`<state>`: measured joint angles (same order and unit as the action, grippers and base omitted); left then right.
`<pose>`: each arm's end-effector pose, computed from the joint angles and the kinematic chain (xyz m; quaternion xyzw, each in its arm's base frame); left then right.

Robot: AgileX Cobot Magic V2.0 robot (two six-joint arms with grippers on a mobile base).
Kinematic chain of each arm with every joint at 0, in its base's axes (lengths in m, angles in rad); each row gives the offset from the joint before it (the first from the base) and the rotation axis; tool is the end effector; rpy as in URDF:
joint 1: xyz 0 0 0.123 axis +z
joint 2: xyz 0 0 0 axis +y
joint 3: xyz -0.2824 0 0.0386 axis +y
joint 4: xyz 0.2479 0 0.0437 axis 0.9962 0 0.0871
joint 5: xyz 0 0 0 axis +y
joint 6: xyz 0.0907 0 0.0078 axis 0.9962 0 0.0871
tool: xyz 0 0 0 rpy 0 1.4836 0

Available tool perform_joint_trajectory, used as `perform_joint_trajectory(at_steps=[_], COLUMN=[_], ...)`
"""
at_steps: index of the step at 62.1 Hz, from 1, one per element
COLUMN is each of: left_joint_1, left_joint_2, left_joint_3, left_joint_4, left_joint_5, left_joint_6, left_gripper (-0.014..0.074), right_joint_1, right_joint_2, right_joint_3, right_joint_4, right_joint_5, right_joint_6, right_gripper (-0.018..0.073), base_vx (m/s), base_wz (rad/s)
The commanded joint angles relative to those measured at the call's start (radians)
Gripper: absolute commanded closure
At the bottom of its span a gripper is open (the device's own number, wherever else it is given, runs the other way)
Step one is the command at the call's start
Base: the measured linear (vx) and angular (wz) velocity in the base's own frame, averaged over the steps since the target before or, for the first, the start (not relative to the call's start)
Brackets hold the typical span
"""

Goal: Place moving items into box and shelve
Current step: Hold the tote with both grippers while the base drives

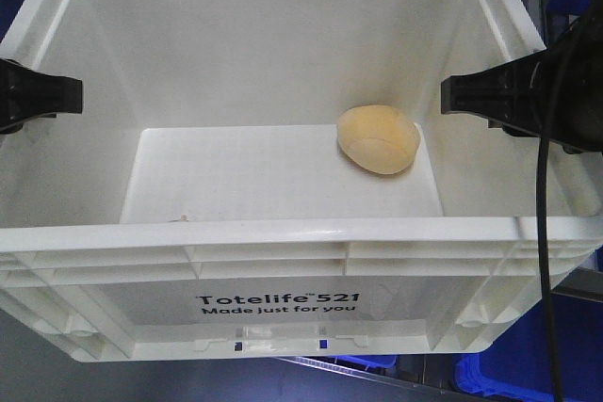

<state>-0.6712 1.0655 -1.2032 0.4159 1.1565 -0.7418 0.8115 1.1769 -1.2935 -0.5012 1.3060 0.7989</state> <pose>0.1691 -0.0913 0.3999 -0.0133 0.9290 -0.0432 0.3673 0.1733 0.1212 0.4001 -0.0135 0.9422 -0.0096 0.3346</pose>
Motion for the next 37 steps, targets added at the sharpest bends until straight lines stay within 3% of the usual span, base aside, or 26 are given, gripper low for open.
perform_joint_trajectory(at_steps=[1,37], left_joint_1=[-0.014,-0.014], left_joint_2=[-0.021,-0.021], left_joint_3=[-0.034,-0.034], left_joint_4=[0.028,0.028], left_joint_5=[-0.148,-0.148], left_joint_6=[0.002,0.002], left_gripper=[0.0503,0.0503], right_joint_1=[0.009,0.009], right_joint_2=[-0.028,-0.028], right_joint_3=[-0.042,-0.042], right_joint_4=[-0.071,-0.071], right_joint_5=[-0.028,-0.028], right_joint_6=[-0.01,-0.01], right_gripper=[0.0559,0.0559], base_vx=[0.23,0.21], base_wz=[-0.31,-0.32])
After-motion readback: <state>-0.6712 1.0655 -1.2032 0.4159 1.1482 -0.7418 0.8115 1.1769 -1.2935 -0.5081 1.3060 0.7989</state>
